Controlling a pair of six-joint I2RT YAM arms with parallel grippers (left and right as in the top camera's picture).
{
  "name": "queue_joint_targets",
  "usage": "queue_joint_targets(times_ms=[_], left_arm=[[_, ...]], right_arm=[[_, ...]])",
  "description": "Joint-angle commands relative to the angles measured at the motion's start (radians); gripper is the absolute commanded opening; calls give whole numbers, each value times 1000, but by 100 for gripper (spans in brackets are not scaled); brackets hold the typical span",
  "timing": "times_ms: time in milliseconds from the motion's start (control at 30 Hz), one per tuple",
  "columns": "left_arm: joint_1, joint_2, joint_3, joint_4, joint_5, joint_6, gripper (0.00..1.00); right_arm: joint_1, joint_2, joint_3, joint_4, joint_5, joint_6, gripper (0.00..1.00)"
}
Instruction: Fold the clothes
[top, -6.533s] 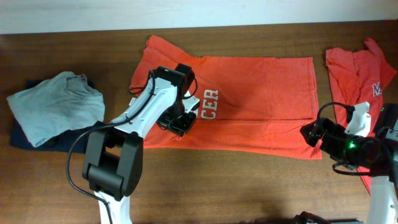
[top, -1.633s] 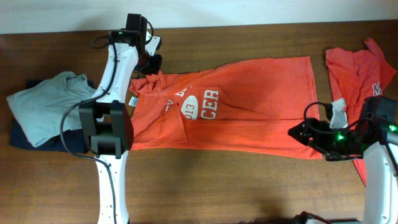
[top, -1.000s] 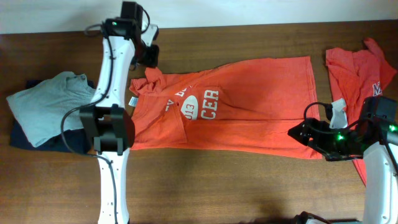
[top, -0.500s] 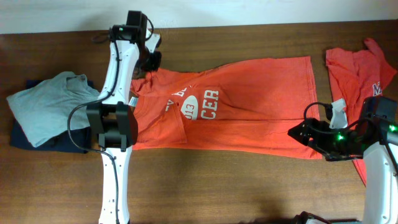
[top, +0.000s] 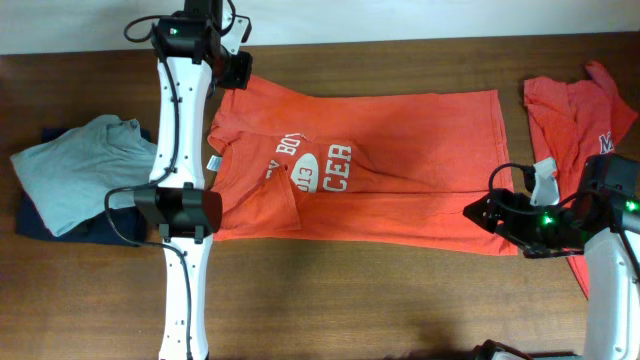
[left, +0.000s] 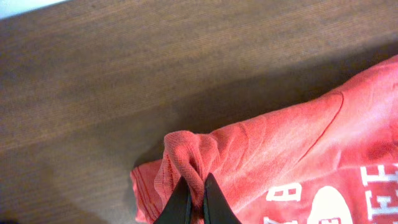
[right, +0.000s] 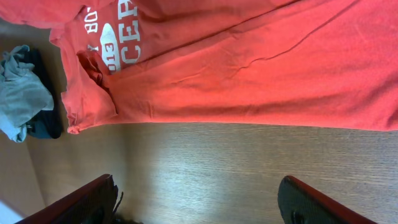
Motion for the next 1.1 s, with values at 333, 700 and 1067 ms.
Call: queue_joint_targets(times_ms=[333,700,1067], left_arm=[[-20,-6,97,-143,40,2,0],[-21,-6,97,-132,40,2,1],[-21,-6,97,-129,40,2,1]], right_arm=[[5,89,-3,377,-16,190,86],[6,676,259,906,-17,274,80],[133,1044,645,908,278,274,79]])
